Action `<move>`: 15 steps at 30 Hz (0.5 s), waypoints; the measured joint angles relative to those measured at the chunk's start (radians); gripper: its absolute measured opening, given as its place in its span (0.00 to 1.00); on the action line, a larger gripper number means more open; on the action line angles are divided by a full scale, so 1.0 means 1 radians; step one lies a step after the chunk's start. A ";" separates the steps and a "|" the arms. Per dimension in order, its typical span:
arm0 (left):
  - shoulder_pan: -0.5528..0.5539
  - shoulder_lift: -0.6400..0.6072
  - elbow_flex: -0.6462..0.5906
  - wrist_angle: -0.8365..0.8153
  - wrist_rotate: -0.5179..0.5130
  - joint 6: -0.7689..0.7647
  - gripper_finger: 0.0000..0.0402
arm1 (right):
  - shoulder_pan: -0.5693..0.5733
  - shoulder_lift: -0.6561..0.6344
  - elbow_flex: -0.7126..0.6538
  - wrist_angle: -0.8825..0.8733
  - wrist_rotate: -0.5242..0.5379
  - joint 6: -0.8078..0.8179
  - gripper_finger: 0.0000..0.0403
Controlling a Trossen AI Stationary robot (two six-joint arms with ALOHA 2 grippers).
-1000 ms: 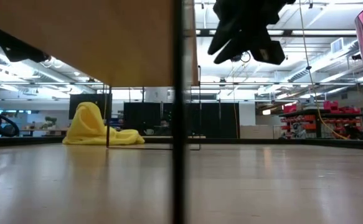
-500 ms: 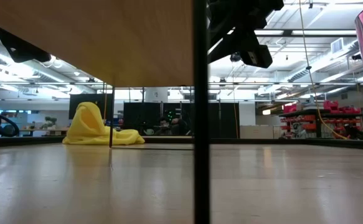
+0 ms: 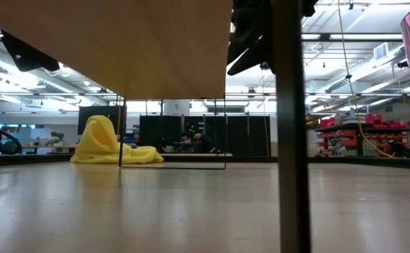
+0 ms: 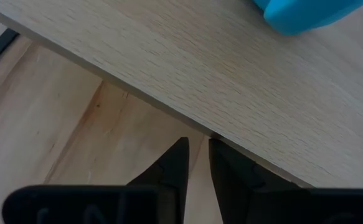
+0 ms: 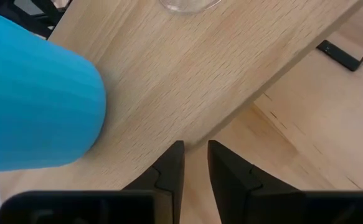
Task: Stack small to large cups/mugs on shelf
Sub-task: Move the shelf to the center of the table
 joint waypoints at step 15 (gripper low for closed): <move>0.100 0.001 -0.002 0.063 0.086 0.100 0.19 | 0.014 -0.002 0.002 -0.047 0.022 0.035 0.18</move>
